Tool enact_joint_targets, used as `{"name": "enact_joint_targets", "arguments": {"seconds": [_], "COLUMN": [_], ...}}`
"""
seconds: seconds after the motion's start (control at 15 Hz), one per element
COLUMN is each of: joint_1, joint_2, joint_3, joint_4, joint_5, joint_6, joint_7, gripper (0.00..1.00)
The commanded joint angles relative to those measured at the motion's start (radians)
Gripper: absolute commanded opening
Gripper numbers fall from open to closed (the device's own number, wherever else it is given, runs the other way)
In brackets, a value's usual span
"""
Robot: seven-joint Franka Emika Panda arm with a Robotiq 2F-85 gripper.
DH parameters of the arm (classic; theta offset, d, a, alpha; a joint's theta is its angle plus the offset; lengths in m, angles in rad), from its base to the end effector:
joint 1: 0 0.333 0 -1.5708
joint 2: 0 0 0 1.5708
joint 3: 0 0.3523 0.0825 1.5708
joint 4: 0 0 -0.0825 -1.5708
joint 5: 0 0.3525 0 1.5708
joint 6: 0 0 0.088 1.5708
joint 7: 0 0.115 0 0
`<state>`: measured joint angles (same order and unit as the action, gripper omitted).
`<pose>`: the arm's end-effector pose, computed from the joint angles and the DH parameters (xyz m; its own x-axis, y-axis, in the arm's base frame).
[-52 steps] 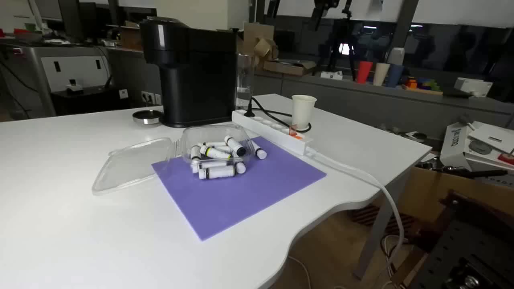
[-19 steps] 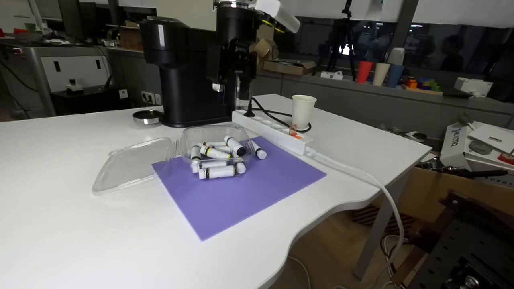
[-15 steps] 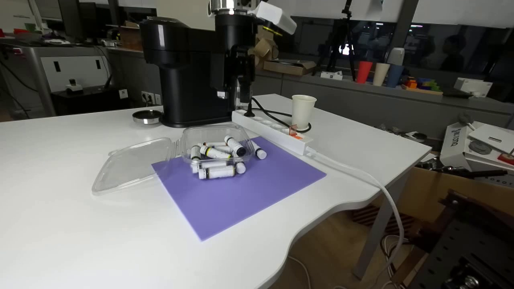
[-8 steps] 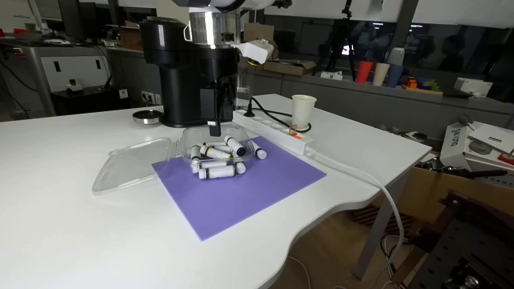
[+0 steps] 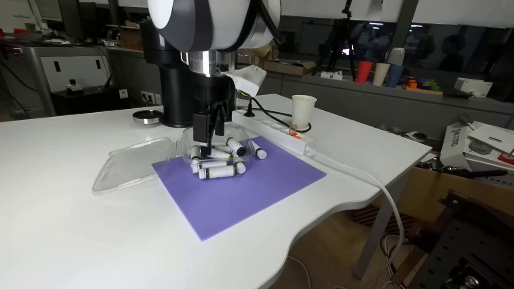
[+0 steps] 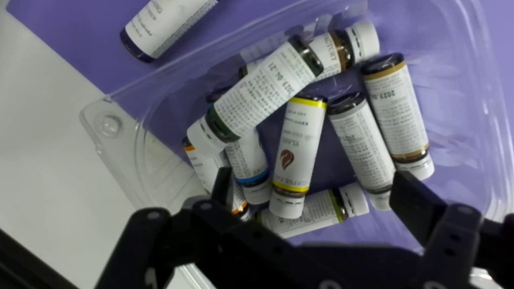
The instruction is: Take the bottle from the bowl and put it on the table
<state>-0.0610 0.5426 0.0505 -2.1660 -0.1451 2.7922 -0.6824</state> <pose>0.5724 -0.0004 0.1998 0.6964 0.7163 0.0427 0.7123 -0.6973 0.0797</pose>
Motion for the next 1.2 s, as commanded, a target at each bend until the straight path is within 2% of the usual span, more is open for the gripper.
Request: {"name": "enact_joint_targets", "arguments": {"seconds": [0.0,0.67,0.93,1.13], "joint_1": [-0.053,-0.105,-0.128,-0.133], "joint_2": [0.042,0.066,-0.004,-0.085], "joint_3": [0.049,0.088,0.113,0.124], "joint_4": [0.043,0.067,0.036,0.022], "joint_5": [0.017,0.026,0.060,0.107], "joint_6": [0.014,0.015,-0.021,-0.092], "joint_7": [0.018,0.024,0.034,0.055], "gripper": [0.73,0.05,0.07,0.07]}}
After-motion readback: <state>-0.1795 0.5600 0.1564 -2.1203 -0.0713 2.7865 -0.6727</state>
